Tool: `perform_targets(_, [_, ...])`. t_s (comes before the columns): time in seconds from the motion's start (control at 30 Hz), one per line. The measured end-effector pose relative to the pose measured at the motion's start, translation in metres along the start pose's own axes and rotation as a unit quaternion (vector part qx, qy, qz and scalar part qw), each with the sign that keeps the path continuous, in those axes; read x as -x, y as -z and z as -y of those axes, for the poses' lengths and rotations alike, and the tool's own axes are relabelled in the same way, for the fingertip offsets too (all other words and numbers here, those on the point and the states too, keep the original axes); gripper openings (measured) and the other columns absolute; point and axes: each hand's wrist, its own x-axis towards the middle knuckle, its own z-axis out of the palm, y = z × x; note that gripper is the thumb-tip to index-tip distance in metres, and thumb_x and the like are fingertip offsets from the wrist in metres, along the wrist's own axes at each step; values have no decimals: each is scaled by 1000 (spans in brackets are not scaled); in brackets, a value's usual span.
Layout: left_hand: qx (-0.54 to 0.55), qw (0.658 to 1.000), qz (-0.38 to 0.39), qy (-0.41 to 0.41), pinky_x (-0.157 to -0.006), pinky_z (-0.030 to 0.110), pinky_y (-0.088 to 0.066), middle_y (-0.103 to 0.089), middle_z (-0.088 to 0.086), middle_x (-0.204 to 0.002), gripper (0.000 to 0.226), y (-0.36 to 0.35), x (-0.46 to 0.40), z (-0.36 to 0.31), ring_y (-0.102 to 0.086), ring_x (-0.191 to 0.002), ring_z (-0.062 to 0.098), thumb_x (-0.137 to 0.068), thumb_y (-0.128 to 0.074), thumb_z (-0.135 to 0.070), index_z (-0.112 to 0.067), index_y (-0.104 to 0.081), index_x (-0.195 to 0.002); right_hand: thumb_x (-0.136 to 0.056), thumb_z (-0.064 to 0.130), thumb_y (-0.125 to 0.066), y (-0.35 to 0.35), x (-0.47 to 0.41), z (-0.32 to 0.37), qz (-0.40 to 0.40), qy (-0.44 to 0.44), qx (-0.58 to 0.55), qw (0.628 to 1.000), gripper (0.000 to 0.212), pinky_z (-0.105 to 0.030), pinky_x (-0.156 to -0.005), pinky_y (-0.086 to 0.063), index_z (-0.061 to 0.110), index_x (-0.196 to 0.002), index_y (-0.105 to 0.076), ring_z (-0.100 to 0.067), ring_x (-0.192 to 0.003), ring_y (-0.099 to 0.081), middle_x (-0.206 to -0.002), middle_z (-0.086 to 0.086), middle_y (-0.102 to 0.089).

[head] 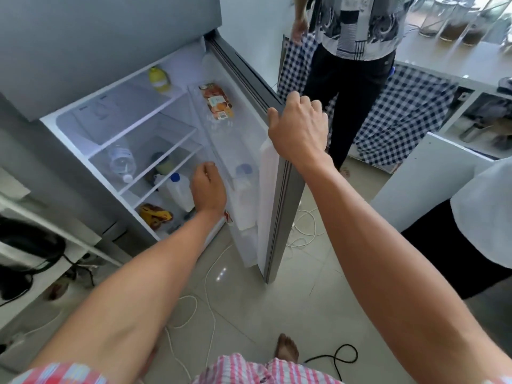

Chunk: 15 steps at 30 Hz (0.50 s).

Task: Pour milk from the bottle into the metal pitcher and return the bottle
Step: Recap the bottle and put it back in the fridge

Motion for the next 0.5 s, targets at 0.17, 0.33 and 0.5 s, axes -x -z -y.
perform_targets(0.17, [3,998,33,-44,-66,27,-40,-58,6,-80,31,40,-7,-20,-51,-72,9,-105,-39,-30,-17,-60,-87,-102,26,-42,-5,18,45,48,8,-42,998,25,-43,-84,-40,10,-116,-55,-33,-109,-56,-115,-11,-65])
perform_targets(0.33, [1,1000,5,-23,-50,8,-35,-48,-7,-68,35,70,-14,-24,-44,-52,-8,-105,-38,-30,-23,-48,-72,-98,15,-41,-14,29,92,164,-10,-174,971,25,-40,-77,-40,5,-119,-49,-34,-105,-55,-110,-14,-60])
perform_targets(0.5, [6,999,-26,36,-64,23,-36,-61,-4,-89,42,102,-30,-25,-54,-80,10,-107,-33,-41,-13,-64,-104,-103,33,-39,-28,23,117,188,-14,-319,929,32,-37,-69,-42,7,-96,-55,-32,-89,-61,-87,-7,-59])
